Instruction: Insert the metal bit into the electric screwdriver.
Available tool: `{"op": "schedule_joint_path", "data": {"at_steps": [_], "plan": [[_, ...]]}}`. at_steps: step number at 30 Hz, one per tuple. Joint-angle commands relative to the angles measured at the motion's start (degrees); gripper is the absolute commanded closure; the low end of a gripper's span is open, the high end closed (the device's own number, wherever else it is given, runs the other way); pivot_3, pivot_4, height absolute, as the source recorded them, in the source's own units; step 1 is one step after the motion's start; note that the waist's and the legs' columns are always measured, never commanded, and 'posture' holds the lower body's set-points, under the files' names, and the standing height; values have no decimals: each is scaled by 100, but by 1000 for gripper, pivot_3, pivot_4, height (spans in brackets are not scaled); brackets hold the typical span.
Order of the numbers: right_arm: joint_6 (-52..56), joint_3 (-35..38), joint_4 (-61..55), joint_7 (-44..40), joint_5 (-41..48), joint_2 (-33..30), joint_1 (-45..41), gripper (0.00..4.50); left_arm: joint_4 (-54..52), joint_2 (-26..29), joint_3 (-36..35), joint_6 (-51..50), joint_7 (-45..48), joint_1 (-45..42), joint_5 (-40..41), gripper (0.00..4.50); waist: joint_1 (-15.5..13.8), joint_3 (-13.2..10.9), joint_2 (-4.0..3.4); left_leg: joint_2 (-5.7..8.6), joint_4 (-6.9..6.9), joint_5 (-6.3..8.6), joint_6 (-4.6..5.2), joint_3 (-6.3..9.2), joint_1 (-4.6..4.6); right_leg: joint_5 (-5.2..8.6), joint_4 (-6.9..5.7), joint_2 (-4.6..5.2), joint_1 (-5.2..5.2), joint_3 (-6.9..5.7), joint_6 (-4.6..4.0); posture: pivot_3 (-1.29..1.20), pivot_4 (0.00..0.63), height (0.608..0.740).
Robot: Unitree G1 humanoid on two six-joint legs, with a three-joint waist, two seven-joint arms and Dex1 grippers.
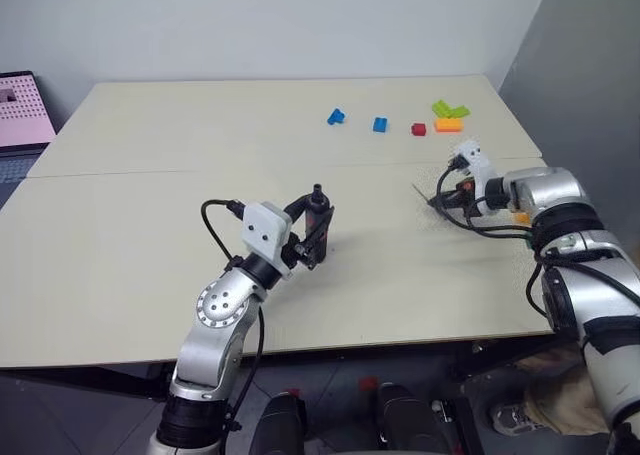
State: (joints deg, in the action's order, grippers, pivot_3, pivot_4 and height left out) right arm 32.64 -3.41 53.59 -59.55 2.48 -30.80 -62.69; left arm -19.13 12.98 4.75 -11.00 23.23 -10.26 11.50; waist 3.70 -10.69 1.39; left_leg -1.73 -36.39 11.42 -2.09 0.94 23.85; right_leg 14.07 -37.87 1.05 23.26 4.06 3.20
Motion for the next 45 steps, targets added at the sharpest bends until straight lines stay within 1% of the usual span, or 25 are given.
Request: {"op": "schedule_joint_path", "data": {"at_steps": [1, 3, 4, 7, 11, 14, 19, 21, 27, 35, 45], "plan": [[385, 911, -2255, 139, 1086, 181, 557, 4500, 34, -185, -39, -186, -227, -438, 19, 2864, -8, -2, -1, 0, 1, 0, 0, 1, 3, -2, 1, 0, 1, -1, 4, 0, 150, 740], [501, 1225, -3105, 296, 1489, 343, 843, 4500, 39, -270, -27, -274, -278, -601, 42, 2864, -8, -3, -1, 0, 7, 0, 0, 0, 5, -16, 2, -1, 6, 1, 28, 0, 150, 740], [565, 1318, -3345, 411, 1596, 407, 925, 4500, 37, -290, -33, -304, -282, -640, 51, 2864, -2, -3, -2, 0, 10, 0, 0, 6, 10, -16, 3, -1, 8, -3, 29, 0, 150, 740], [622, 1705, -4546, 749, 2251, 795, 1292, 4500, -34, -413, 49, -540, -235, -977, 197, 2864, -35, -4, -2, 0, 23, -1, -1, 10, 12, -15, 6, -3, 13, -6, 29, 0, 150, 740], [675, 1778, -5614, 1111, 2855, 1226, 1592, 4500, 15, -567, 39, -647, -285, -1298, 270, 2864, -65, -4, -2, 0, 30, 0, -1, 12, 18, -14, 18, -3, 14, -9, 27, 0, 150, 740], [472, 1719, -5998, 1303, 3045, 1459, 1724, 4500, 133, -606, 108, -574, -231, -1313, 233, 2864, -64, -4, -2, 0, 31, 0, -1, 11, 20, -14, 22, -2, 14, -8, 27, 0, 150, 740], [162, 1601, -6178, 1724, 3209, 1888, 1691, 4500, 395, -678, 272, -267, -207, -1137, 72, 2864, -48, -3, -2, -1, 31, 0, -1, 10, 14, -14, 21, -3, 14, -8, 27, 0, 150, 740], [-229, 1423, -6188, 1815, 3047, 2077, 1750, 4500, 536, -710, 283, -138, -190, -1021, 64, 2864, -49, -4, -2, -1, 32, -1, -1, 12, 15, -14, 20, -3, 14, -10, 26, 0, 150, 740], [-780, 1125, -6068, 1995, 2932, 2323, 1820, 4500, 730, -725, 268, -29, -188, -853, 85, 2864, -57, -4, -2, -1, 32, -1, -1, 10, 16, -13, 22, -2, 14, -9, 25, 0, 150, 740], [-1600, 820, -5931, 2178, 2482, 2369, 1938, 4500, 635, -691, 273, -78, -181, -797, 122, 2864, -58, -3, -2, -1, 33, 0, -1, 11, 15, -12, 22, -2, 14, -9, 23, 0, 150, 740], [-1974, 507, -5844, 2317, 2351, 2525, 2118, 4500, 558, -665, 215, -161, -181, -785, 182, 2864, -59, -3, -2, -1, 36, 0, -1, 11, 14, -11, 23, -2, 14, -10, 21, 0, 150, 740]]}}
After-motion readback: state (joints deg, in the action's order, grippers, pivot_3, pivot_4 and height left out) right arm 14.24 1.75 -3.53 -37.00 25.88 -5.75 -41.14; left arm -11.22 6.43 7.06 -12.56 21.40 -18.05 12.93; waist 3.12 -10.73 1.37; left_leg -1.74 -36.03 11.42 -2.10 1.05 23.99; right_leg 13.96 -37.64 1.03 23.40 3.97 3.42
